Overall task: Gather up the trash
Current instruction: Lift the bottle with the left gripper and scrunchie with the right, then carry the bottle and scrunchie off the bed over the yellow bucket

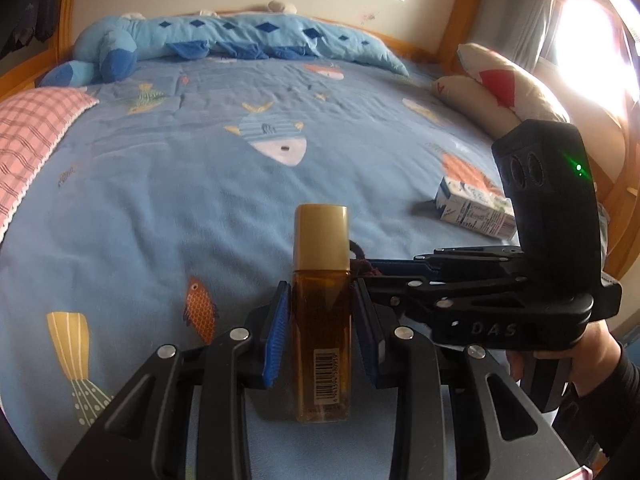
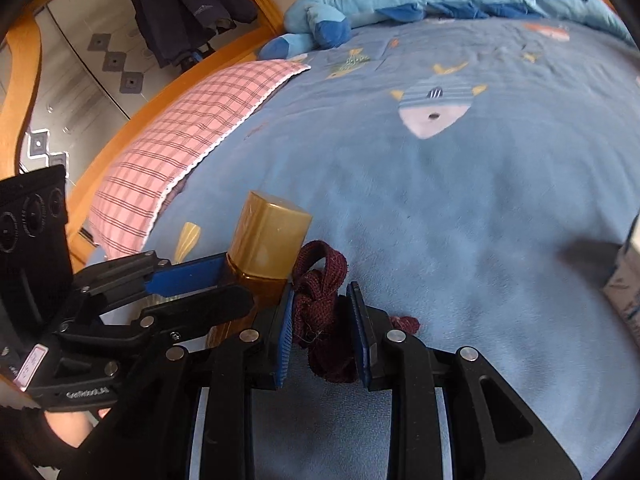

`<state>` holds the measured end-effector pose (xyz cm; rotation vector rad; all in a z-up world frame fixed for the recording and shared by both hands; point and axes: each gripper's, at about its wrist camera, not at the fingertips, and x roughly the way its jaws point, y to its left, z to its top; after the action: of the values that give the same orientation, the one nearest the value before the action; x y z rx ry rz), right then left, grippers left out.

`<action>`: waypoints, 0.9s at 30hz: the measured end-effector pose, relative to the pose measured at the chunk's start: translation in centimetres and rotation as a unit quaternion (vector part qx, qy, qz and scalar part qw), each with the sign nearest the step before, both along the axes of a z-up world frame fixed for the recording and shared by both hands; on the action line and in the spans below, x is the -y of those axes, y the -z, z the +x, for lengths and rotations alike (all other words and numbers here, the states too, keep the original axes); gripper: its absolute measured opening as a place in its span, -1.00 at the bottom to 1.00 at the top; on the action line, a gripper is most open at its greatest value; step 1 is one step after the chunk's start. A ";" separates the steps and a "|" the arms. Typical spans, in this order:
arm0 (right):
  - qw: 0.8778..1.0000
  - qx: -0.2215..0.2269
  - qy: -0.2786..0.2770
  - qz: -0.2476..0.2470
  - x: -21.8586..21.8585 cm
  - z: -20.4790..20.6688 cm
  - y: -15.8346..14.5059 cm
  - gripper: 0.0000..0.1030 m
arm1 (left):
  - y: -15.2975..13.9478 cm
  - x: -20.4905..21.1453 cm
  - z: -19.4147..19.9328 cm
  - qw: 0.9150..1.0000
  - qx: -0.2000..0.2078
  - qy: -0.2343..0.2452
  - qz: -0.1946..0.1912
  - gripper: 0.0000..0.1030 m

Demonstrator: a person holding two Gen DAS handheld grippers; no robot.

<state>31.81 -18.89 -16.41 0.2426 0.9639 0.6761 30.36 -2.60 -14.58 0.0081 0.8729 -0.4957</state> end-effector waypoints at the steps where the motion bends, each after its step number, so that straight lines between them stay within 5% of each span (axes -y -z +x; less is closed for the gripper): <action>1: 1.000 -0.001 0.000 0.006 0.1 0.0 0.1 -0.51 | 0.2 -0.1 0.1 1.000 -0.005 0.000 0.001 -0.37; 6: 1.000 0.002 0.012 0.000 0.6 -0.3 -0.4 -0.51 | 1.2 -0.5 0.6 1.000 -0.024 -0.004 -0.011 -0.38; 19: 0.999 0.016 0.030 -0.040 1.8 -1.6 -1.2 -0.50 | 3.8 1.7 0.4 0.997 -0.029 0.002 0.075 -0.38; 27: 0.998 0.019 0.044 -0.040 3.1 -2.2 -1.6 -0.50 | 3.0 1.4 0.1 0.998 -0.028 -0.005 0.053 -0.39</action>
<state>29.59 -22.01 -14.82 0.1992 0.9373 0.5579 30.43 -3.98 -17.58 0.0876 0.9534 -0.4409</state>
